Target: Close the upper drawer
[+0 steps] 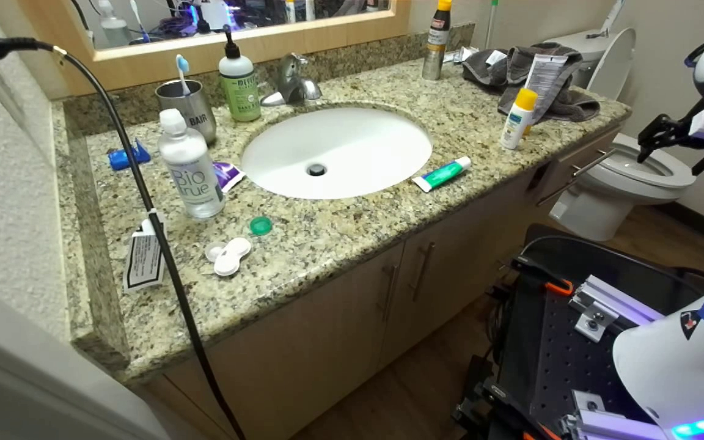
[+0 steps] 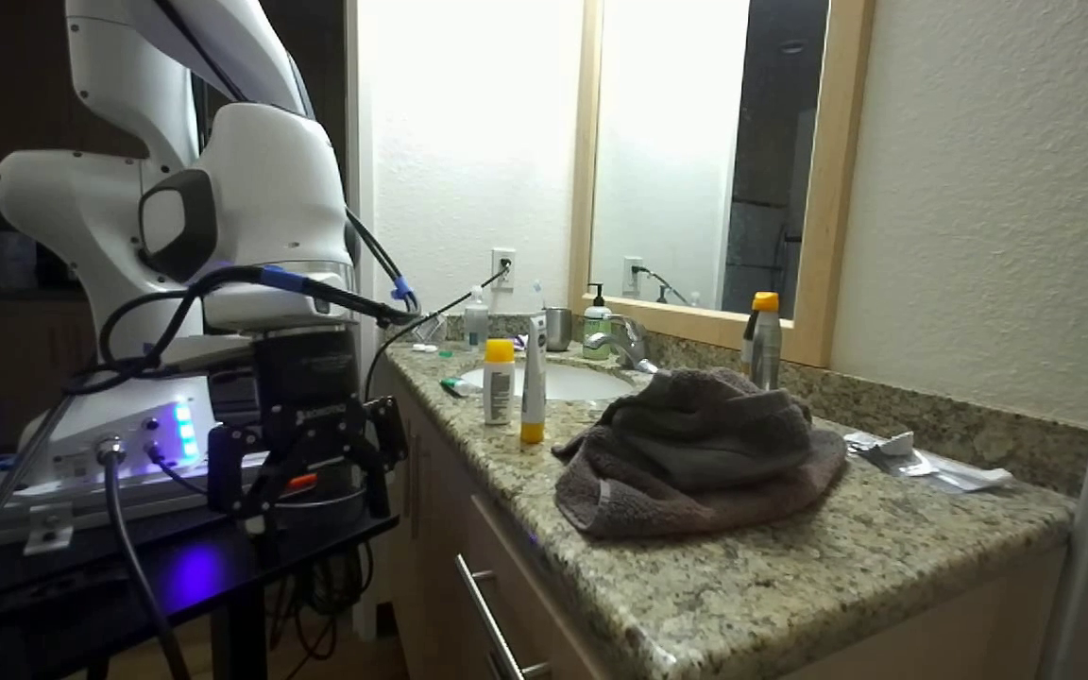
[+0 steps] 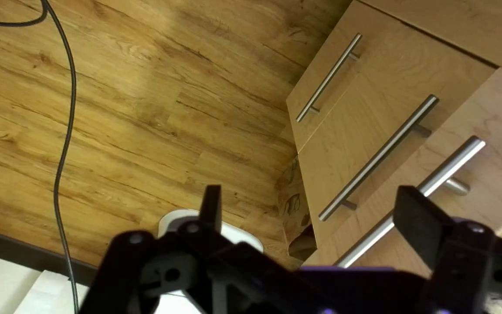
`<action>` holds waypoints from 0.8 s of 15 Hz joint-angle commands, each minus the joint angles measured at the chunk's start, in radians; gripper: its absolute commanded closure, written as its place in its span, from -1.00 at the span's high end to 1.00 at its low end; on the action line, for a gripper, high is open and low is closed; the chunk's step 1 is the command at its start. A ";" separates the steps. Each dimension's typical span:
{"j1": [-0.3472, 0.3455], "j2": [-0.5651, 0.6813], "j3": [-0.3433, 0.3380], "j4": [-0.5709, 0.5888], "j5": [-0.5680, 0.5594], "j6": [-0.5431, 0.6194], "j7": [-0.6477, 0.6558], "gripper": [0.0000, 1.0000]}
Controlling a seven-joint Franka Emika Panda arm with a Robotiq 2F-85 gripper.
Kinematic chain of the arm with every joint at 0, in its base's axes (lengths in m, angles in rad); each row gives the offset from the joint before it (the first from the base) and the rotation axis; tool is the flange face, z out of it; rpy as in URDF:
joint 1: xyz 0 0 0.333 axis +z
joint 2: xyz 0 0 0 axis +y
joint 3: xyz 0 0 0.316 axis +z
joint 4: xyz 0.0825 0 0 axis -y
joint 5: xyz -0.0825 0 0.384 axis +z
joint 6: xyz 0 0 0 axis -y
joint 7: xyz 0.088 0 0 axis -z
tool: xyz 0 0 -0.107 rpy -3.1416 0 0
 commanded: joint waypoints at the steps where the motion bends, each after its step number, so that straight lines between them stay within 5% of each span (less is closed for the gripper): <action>1: 0.148 -0.001 -0.115 -0.003 0.140 0.006 -0.106 1.00; 3: 0.181 0.006 -0.152 -0.015 0.164 0.032 -0.128 1.00; 4: 0.167 0.010 -0.162 0.005 0.051 0.011 -0.035 1.00; 9: 0.431 0.063 -0.456 0.089 -0.243 -0.049 0.316 1.00; 12: 0.512 0.098 -0.506 0.114 -0.335 -0.075 0.452 1.00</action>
